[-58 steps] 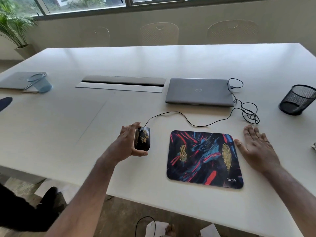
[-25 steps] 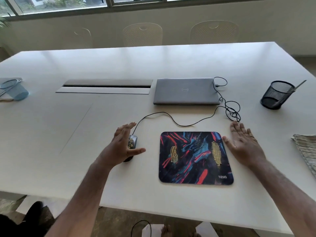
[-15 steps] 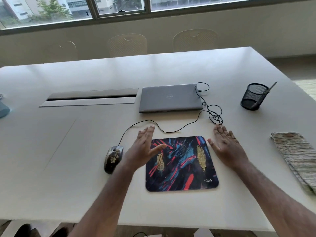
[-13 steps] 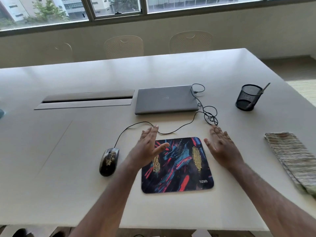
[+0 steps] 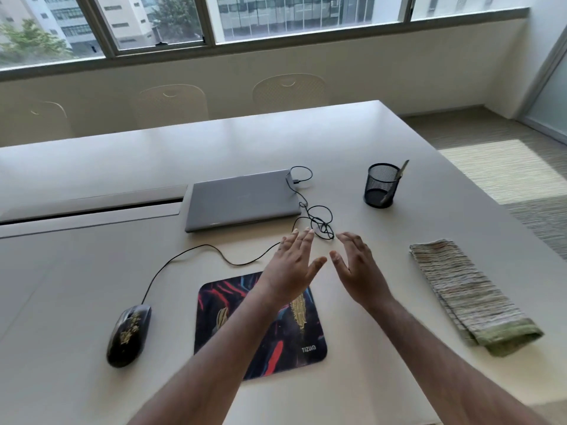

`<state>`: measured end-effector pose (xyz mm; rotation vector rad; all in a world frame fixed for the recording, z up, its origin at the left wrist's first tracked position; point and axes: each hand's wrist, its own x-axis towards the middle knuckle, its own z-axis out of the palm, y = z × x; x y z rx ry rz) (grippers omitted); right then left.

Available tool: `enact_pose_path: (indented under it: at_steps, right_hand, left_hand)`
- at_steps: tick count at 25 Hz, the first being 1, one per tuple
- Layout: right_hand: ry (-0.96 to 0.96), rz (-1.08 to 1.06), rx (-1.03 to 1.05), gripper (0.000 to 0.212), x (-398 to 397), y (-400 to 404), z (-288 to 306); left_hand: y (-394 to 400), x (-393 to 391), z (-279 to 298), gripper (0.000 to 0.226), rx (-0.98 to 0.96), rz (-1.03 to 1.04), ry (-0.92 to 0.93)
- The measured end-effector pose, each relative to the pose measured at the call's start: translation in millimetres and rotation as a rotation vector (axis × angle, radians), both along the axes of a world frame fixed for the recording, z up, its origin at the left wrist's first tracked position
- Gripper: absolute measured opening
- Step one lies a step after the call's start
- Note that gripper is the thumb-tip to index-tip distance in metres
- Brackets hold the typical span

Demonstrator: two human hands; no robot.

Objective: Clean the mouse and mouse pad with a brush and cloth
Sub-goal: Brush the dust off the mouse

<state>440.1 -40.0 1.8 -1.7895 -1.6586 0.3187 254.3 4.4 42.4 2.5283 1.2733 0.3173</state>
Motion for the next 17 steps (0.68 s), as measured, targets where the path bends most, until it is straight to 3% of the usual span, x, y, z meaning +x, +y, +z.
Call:
enact_pose_path:
  at_steps: [7, 14, 17]
  right_hand:
    - [0.04, -0.118, 0.082, 0.042, 66, 22, 30]
    - [0.047, -0.189, 0.163, 0.043, 135, 51, 64]
    - [0.064, -0.252, 0.177, 0.044, 159, 67, 80]
  left_hand:
    - [15, 80, -8, 0.087, 0.087, -0.067, -0.004]
    - [25, 150, -22, 0.079, 0.037, -0.154, 0.099]
    - [33, 160, -37, 0.092, 0.003, -0.131, 0.123]
